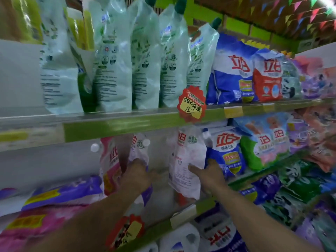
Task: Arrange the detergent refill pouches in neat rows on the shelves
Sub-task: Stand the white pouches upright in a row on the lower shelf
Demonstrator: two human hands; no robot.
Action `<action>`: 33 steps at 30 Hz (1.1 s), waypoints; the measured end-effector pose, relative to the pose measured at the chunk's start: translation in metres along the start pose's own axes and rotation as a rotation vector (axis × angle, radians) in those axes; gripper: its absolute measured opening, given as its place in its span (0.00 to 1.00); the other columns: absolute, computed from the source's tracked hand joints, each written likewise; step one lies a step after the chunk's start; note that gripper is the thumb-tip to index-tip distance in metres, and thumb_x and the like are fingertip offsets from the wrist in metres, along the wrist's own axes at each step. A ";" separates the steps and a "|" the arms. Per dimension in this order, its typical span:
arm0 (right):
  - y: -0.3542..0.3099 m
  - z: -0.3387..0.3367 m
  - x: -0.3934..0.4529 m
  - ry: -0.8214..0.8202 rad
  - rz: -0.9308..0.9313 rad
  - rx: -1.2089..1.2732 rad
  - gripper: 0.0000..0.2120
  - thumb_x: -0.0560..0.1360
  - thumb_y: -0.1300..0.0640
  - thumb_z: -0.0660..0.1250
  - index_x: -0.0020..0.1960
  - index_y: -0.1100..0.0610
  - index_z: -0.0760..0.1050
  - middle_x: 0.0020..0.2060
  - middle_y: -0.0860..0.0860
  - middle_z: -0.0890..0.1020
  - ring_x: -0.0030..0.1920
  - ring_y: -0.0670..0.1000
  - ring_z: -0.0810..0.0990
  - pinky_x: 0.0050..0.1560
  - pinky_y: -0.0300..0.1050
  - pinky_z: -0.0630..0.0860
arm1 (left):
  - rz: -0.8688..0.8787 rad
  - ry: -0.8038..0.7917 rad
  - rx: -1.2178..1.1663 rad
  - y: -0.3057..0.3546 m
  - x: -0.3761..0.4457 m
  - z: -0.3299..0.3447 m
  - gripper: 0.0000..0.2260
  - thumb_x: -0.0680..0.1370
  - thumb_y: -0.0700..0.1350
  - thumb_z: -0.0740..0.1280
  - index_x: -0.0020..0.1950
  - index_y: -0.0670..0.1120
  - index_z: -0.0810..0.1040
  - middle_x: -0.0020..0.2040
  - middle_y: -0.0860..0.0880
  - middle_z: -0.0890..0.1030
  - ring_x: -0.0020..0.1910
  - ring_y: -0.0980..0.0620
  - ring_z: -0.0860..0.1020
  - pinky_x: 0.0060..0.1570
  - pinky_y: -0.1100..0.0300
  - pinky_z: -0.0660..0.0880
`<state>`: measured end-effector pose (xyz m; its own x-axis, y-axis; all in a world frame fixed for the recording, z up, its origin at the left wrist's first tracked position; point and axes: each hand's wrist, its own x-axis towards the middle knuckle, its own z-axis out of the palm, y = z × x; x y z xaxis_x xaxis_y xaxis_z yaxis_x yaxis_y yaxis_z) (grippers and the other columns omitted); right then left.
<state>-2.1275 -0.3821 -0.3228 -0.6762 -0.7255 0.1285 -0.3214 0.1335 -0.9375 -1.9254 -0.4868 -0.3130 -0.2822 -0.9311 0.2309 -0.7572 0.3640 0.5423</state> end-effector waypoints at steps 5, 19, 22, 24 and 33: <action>0.026 0.015 0.019 -0.024 -0.065 -0.165 0.20 0.74 0.45 0.68 0.58 0.58 0.77 0.55 0.54 0.82 0.53 0.56 0.80 0.51 0.47 0.75 | 0.090 0.120 0.092 -0.002 0.002 0.019 0.10 0.82 0.51 0.56 0.42 0.50 0.68 0.39 0.48 0.76 0.44 0.45 0.79 0.42 0.56 0.73; 0.026 0.040 0.011 0.161 -0.222 -0.094 0.29 0.71 0.44 0.70 0.65 0.56 0.66 0.61 0.54 0.74 0.61 0.55 0.72 0.56 0.51 0.74 | 0.218 -0.018 -0.351 0.002 -0.019 0.014 0.15 0.80 0.49 0.62 0.35 0.47 0.67 0.30 0.48 0.73 0.31 0.52 0.72 0.32 0.58 0.69; 0.022 0.046 -0.015 0.349 -0.496 -0.115 0.25 0.69 0.44 0.71 0.61 0.50 0.66 0.58 0.49 0.72 0.57 0.48 0.72 0.49 0.36 0.74 | 0.188 -0.025 -0.596 -0.016 -0.026 0.008 0.12 0.80 0.51 0.61 0.39 0.51 0.76 0.33 0.51 0.79 0.32 0.58 0.77 0.32 0.66 0.73; 0.019 0.059 -0.030 0.172 -0.529 -0.059 0.21 0.68 0.42 0.70 0.57 0.44 0.67 0.52 0.43 0.73 0.52 0.43 0.74 0.42 0.28 0.70 | 0.052 0.086 -0.735 -0.028 -0.027 0.008 0.11 0.81 0.53 0.59 0.44 0.55 0.78 0.38 0.52 0.82 0.39 0.57 0.80 0.36 0.63 0.74; -0.003 0.121 -0.043 -0.189 -0.422 -0.248 0.11 0.75 0.41 0.63 0.39 0.44 0.66 0.33 0.44 0.74 0.34 0.41 0.73 0.32 0.35 0.67 | -0.136 -0.041 -0.692 -0.039 -0.022 0.009 0.14 0.82 0.50 0.58 0.66 0.52 0.73 0.59 0.48 0.77 0.55 0.51 0.76 0.53 0.53 0.75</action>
<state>-2.0165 -0.4332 -0.3644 -0.3299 -0.8569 0.3960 -0.7028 -0.0571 -0.7091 -1.8947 -0.4806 -0.3469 -0.2440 -0.9645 0.1015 -0.2431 0.1621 0.9564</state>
